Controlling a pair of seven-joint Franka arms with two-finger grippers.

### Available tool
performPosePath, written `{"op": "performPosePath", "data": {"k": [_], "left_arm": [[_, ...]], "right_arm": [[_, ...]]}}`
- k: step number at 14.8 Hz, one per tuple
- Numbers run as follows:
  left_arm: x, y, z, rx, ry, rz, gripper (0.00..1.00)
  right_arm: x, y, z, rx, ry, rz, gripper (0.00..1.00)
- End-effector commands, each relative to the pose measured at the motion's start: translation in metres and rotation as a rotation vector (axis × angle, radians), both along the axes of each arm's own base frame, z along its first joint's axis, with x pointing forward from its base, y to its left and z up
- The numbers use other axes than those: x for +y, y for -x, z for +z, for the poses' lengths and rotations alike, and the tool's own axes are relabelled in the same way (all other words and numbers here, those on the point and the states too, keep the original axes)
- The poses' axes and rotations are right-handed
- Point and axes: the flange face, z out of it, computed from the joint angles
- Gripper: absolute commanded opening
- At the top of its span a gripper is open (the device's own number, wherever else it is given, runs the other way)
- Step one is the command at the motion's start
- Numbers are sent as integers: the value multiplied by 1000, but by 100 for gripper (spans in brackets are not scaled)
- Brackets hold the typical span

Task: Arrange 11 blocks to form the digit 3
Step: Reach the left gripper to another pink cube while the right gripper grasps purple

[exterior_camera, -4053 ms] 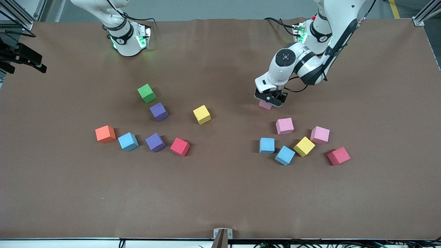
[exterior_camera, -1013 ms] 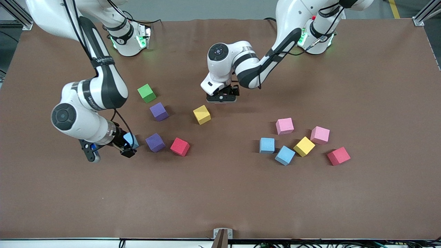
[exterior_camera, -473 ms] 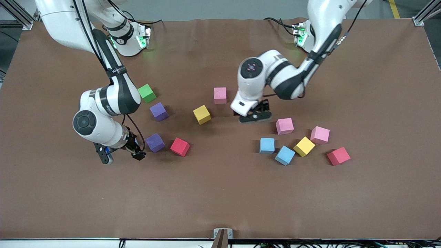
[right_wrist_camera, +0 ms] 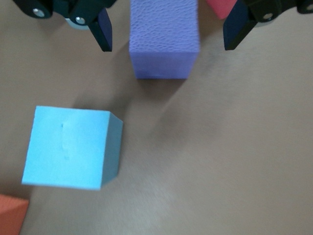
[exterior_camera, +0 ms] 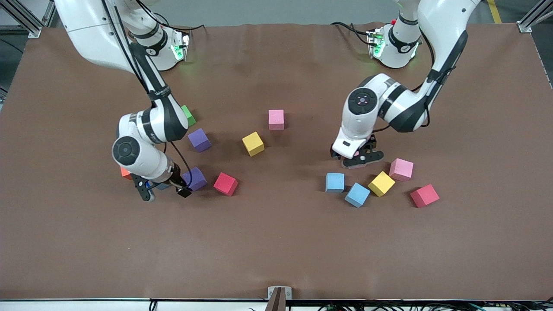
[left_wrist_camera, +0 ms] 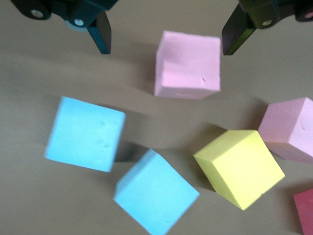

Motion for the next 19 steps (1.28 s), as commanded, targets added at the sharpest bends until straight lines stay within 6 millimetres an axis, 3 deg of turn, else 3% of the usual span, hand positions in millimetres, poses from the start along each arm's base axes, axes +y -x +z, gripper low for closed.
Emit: {"op": "performPosePath", "data": {"k": [1,5,14,17,18,19], "left_arm": [[24,11,-8,-35,-3,-23,100],[44,10,-24,-43,3,-31,100],[40,10,-46,-33,71,-21,100],[40,14,-60,-5,74,-22,100],[39,15,-62,0,75,-23,100],[39,15,-63,1,76,-21,93]], "right_arm": [[9,15,-5,-9,-5,-25,100],[11,14,-6,-17,-7,-39,100],[21,17,-22,-29,-5,-24,93],[25,20,-29,-16,0,-16,77],[25,20,-29,-14,0,-16,66],[25,21,-30,-8,2,-16,46]]}}
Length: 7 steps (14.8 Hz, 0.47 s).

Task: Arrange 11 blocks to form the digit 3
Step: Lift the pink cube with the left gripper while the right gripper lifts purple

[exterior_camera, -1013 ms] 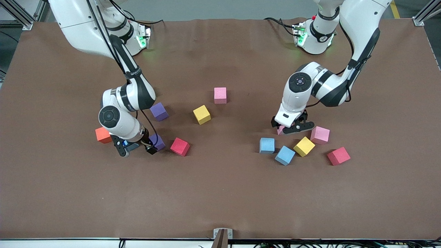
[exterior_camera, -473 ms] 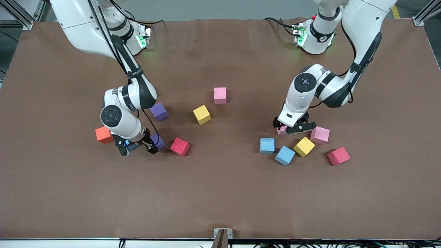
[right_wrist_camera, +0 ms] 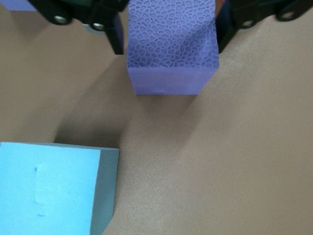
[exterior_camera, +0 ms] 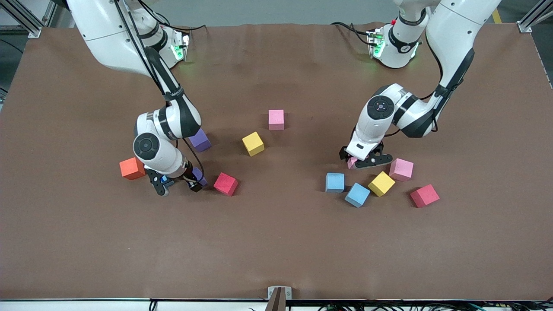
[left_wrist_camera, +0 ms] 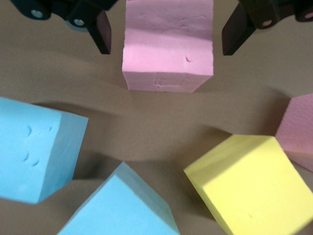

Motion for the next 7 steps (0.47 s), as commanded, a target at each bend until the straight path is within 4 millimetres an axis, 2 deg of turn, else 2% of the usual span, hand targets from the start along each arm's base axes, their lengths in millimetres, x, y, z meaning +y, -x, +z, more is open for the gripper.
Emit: {"op": "performPosePath", "data": {"k": [1,2,3,5,7], "left_arm": [[0,1,-1,-8,8,-7,82],[0,0,0,-9,8,-5,69],[1,0,2,-14,7,2,59],[-6,2,14,-37,12,42,53],[-23,9,29,-57,27,111,53]], "right_arm": [[0,4,-1,6,-4,-19,24],[0,4,1,3,-5,-25,5],[0,3,5,-2,-7,-59,0],[1,0,25,-23,-18,-123,0],[1,2,48,1,-17,-149,0]]}}
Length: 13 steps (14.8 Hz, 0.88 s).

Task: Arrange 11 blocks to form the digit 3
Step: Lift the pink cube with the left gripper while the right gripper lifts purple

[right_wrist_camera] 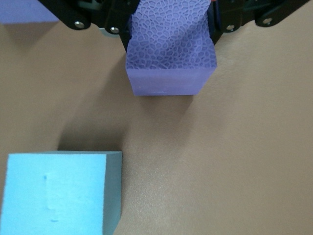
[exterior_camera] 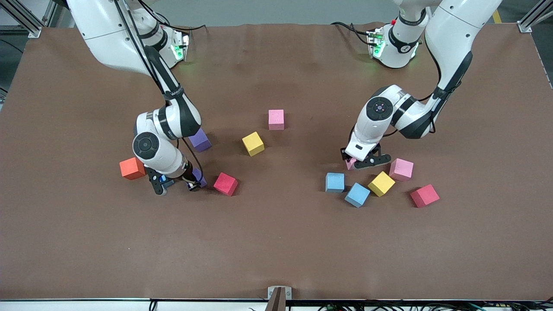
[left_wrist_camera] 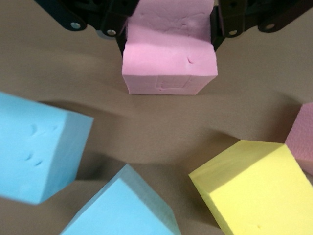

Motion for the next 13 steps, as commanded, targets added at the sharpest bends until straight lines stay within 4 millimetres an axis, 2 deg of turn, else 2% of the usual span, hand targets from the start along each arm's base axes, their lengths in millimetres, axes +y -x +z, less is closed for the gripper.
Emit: {"op": "performPosePath", "data": {"k": [1,4,7,9,12,13], "left_arm": [[-26,14,32,-45,16,98,53],[-68,38,50,-20,74,351,53],[-100,71,69,-3,61,574,53],[-120,95,71,9,27,737,53],[-142,120,65,16,24,910,53],[-145,123,62,21,25,996,53]], "right_arm": [[-1,8,45,18,-14,-48,0],[7,18,77,54,-13,-101,0],[37,38,98,96,2,-197,0],[55,52,109,116,13,-260,0],[68,82,111,129,24,-329,0],[70,92,113,129,25,-354,0]]}}
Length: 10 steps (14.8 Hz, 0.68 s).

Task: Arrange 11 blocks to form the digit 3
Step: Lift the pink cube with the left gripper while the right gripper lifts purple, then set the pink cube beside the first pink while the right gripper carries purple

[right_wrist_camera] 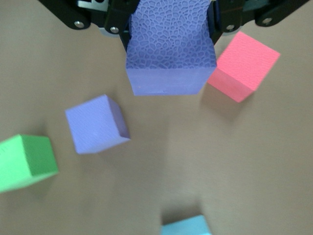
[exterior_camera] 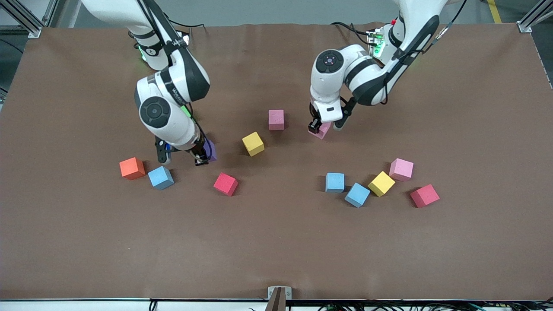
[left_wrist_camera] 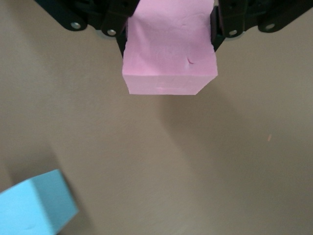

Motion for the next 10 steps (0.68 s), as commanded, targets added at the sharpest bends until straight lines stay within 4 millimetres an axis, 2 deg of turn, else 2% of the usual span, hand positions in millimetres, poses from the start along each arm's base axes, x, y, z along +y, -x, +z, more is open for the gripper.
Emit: {"op": "performPosePath", "data": {"k": [1,4,5,7,10], "left_arm": [[-11,14,-6,22,-2,221,53],[-29,35,-18,47,-7,353,53],[-34,34,-21,57,-2,401,53],[-45,38,-25,70,6,477,53],[-59,35,-36,76,4,537,53]], "right_arm": [[-1,37,8,1,-2,-109,0],[19,75,-1,-26,-7,-190,0],[20,84,-6,-32,-9,-211,0],[36,103,-13,-11,-12,-233,0],[52,120,-22,4,-27,-269,0]]}}
